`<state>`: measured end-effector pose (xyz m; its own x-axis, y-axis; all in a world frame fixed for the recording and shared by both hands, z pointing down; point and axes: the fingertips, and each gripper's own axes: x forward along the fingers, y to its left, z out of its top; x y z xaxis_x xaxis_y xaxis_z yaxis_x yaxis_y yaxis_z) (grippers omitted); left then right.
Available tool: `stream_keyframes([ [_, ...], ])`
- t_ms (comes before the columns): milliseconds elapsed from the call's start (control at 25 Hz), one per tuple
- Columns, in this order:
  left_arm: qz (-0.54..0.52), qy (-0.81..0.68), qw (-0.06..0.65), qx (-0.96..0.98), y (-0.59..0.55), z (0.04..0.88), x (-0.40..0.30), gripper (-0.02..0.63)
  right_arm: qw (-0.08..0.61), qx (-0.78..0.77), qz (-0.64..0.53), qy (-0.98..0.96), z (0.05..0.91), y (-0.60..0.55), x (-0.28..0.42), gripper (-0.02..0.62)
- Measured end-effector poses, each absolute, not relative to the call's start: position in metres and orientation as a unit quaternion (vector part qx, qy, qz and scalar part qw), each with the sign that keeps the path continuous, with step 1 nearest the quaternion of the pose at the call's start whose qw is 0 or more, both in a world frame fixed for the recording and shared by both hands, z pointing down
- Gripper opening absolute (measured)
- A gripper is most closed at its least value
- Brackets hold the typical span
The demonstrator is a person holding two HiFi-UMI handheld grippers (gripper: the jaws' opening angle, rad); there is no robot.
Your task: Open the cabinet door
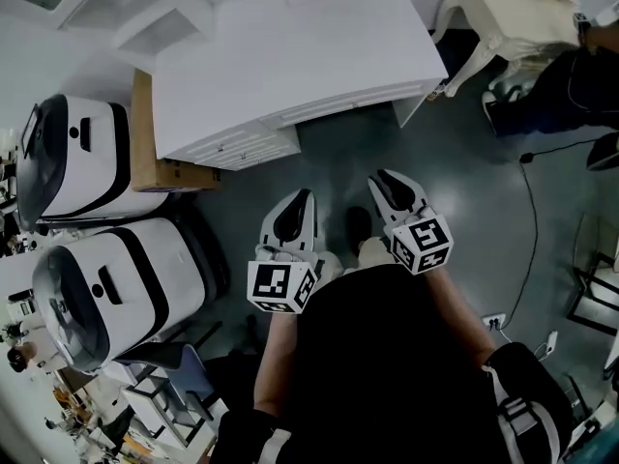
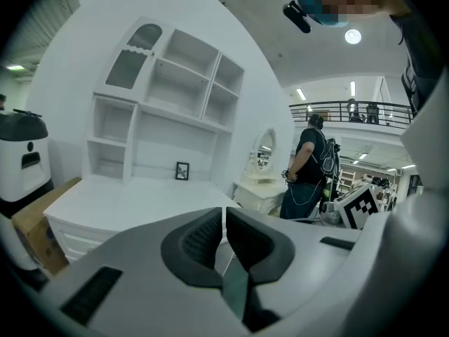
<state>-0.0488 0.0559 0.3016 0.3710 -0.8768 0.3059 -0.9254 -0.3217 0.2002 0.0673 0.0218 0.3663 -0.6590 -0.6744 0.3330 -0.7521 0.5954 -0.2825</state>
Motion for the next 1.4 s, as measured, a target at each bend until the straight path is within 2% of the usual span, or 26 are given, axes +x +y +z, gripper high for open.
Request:
stream_keyframes([
  [280, 0.082, -0.565, 0.192, 0.798, 0.037, 0.319, -0.039, 0.034, 0.1, 0.395, 0.234, -0.883, 0.403, -0.013, 0.065, 0.106],
  [600, 0.088, -0.562, 0.224, 0.791, 0.02, 0.347, -0.043, 0.034, 0.142, 0.351, 0.211, -0.901, 0.444, -0.028, 0.043, 0.111],
  [1400, 0.13, -0.53, 0.255, 0.799, -0.066, 0.413, -0.04, 0.034, 0.197, 0.429, 0.203, -0.858, 0.565, -0.146, 0.031, 0.124],
])
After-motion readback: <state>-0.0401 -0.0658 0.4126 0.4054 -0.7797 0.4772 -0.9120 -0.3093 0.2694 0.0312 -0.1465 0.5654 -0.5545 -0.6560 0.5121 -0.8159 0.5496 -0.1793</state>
